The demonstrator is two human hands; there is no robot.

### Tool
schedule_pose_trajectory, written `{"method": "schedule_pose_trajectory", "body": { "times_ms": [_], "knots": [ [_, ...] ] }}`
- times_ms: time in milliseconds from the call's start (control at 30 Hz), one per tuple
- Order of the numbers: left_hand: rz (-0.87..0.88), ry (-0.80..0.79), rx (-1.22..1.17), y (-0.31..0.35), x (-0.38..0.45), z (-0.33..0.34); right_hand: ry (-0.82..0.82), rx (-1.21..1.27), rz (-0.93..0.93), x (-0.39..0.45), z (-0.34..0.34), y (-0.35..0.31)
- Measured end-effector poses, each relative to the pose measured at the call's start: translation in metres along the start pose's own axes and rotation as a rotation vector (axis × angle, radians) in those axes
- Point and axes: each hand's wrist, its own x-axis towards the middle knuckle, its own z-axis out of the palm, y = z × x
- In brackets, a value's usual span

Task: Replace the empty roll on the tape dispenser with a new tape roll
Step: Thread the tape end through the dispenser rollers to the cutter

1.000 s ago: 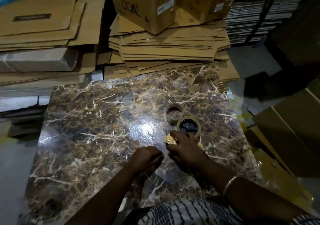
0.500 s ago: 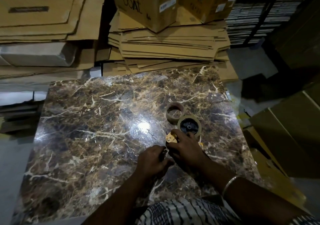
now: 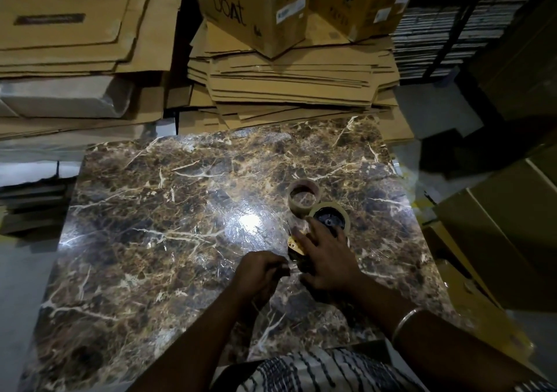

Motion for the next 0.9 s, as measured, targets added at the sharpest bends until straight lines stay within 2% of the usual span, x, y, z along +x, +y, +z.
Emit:
{"method": "schedule_pose_trajectory", "body": {
  "times_ms": [167, 300, 500, 667, 800, 900],
  "knots": [
    [0.014, -0.143, 0.077, -0.003, 0.016, -0.012, 0.089, -0.06, 0.005, 0.001, 0.006, 0.002],
    [-0.028, -0.118, 0.059, -0.022, 0.015, -0.028, 0.116, -0.043, -0.032, 0.003, 0.009, 0.005],
    [0.008, -0.212, 0.108, -0.017, 0.044, -0.05, 0.046, -0.006, -0.013, 0.005, 0.012, 0.009],
    [0.071, -0.225, 0.215, -0.037, 0.068, -0.074, 0.044, -0.009, -0.03, 0.008, 0.016, 0.012],
    [0.135, -0.167, 0.274, -0.029, 0.086, -0.058, 0.06, 0.0, -0.04, 0.008, 0.018, 0.012],
    [0.073, -0.135, 0.261, -0.028, 0.093, -0.052, 0.079, 0.006, -0.033, 0.009, 0.018, 0.011]
  ]
}}
